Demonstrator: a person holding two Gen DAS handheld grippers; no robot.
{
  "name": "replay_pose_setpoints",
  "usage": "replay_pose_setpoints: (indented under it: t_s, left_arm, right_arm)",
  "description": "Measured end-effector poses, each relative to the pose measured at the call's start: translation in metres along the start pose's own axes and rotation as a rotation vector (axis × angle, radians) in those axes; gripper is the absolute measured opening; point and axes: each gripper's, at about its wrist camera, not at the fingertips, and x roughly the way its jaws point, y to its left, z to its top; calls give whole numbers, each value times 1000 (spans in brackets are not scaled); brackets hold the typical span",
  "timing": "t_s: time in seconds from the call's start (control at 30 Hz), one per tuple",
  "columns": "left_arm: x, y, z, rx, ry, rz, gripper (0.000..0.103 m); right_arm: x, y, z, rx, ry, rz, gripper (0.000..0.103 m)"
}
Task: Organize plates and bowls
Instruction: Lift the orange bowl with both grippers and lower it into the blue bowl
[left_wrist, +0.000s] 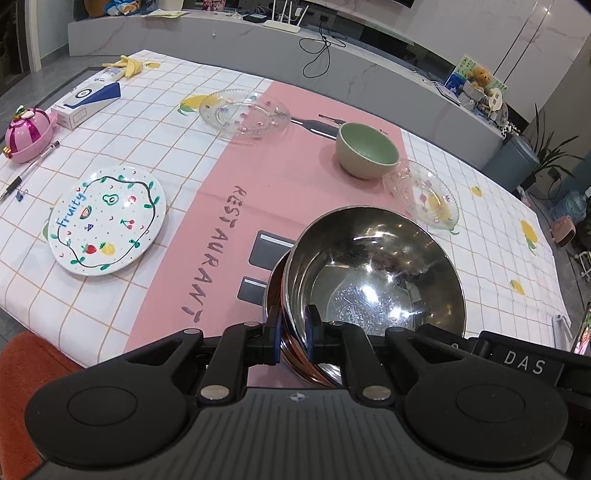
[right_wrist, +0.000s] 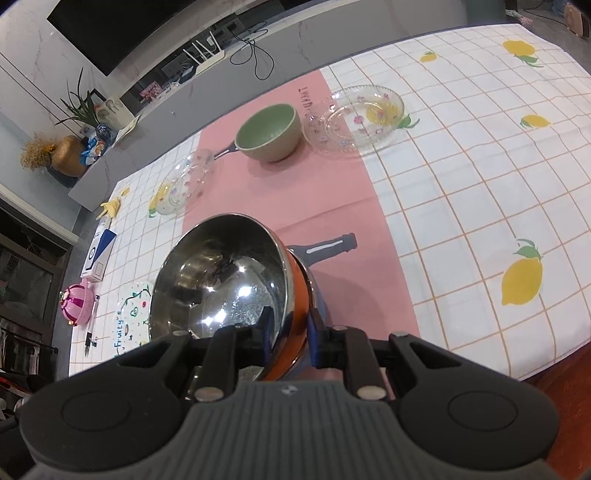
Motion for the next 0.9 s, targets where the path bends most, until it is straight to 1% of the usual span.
replay_pose_setpoints:
  t_s: [0.2, 0.4, 0.5, 0.6, 0.7, 0.73, 0.77, 0.8, 0.9]
  left_arm:
    - [2, -5, 0, 30, -9, 25, 14]
    - [9, -2, 1, 29, 1, 29, 14]
    - [10, -3, 2, 41, -7, 32, 17]
    - [10, -2, 2, 49, -10, 33, 18]
    - [11, 0, 2, 47, -9, 16, 18]
    - [10, 1, 2, 48, -11, 10, 18]
    - [8, 2, 3, 49, -18, 2, 18]
    - [6, 3, 3, 50, -27, -6, 18]
    - [-3, 6, 6, 54, -59, -27, 21]
  right_arm:
    - [5, -1, 0, 3, 14, 1, 17]
    - [9, -3, 1, 9, 20, 6, 19]
    - [9, -2, 1, 0, 12, -3, 21]
    - [9, 1, 0, -11, 3, -5, 26]
    - [8, 0, 0, -12, -2, 0, 27]
    - [8, 0, 0, -11, -6, 3, 28]
    - [6, 0, 1, -12, -13, 5, 33]
    - [4, 0, 1, -18, -25, 7, 36]
    - [-3, 0, 1, -35, -64, 8, 38]
